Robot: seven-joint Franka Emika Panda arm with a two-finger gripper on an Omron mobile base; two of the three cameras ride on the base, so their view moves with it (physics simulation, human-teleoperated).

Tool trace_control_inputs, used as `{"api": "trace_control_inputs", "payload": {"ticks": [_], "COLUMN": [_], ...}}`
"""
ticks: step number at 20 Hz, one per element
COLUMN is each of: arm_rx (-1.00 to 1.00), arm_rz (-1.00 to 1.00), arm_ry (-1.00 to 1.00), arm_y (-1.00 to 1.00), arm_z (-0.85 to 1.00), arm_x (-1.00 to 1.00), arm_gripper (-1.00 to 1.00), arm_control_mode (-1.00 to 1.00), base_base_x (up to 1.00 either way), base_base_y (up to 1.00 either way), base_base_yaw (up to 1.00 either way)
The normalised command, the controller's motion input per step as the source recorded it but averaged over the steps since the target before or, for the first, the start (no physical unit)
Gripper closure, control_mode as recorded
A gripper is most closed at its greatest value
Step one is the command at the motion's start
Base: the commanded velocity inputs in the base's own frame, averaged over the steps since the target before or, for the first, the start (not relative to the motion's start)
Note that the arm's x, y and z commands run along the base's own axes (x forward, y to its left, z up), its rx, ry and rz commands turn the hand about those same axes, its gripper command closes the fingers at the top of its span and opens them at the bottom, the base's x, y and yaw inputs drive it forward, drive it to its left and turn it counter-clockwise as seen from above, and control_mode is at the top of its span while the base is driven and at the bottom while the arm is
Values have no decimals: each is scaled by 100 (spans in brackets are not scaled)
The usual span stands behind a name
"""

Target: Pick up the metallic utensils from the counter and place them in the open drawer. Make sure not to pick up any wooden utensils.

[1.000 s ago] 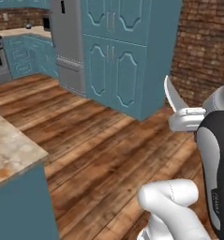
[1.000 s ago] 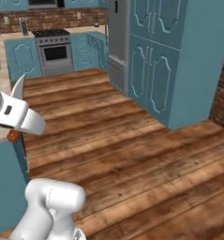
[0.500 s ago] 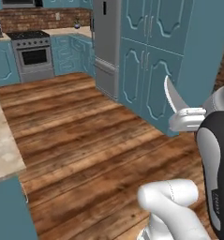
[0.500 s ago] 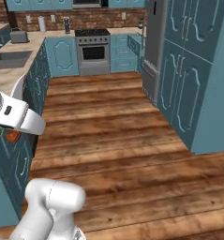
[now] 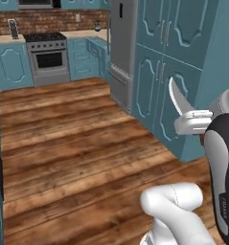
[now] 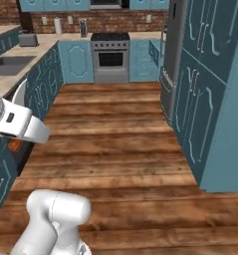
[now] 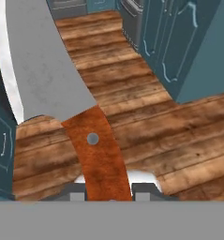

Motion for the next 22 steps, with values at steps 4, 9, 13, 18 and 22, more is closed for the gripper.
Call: {"api": "trace_control_inputs", "payload": {"ticks": [4,9,13,18,22], "arm_rx": [0,0,0,0,0], "arm_rz": [0,0,0,0,0], "arm_ry": [0,0,0,0,0], "arm_y": [0,0,0,0,0], "arm_z": [0,0,0,0,0], "arm_x": [0,0,0,0,0], "arm_gripper": [100,100,100,100,100], "arm_control_mode": [100,100,100,100,100], "base_base_x": [100,100,100,100,100], "base_base_y": [-43,-22,0,42,57], "base_base_yaw": [23,21,16,1,0]}}
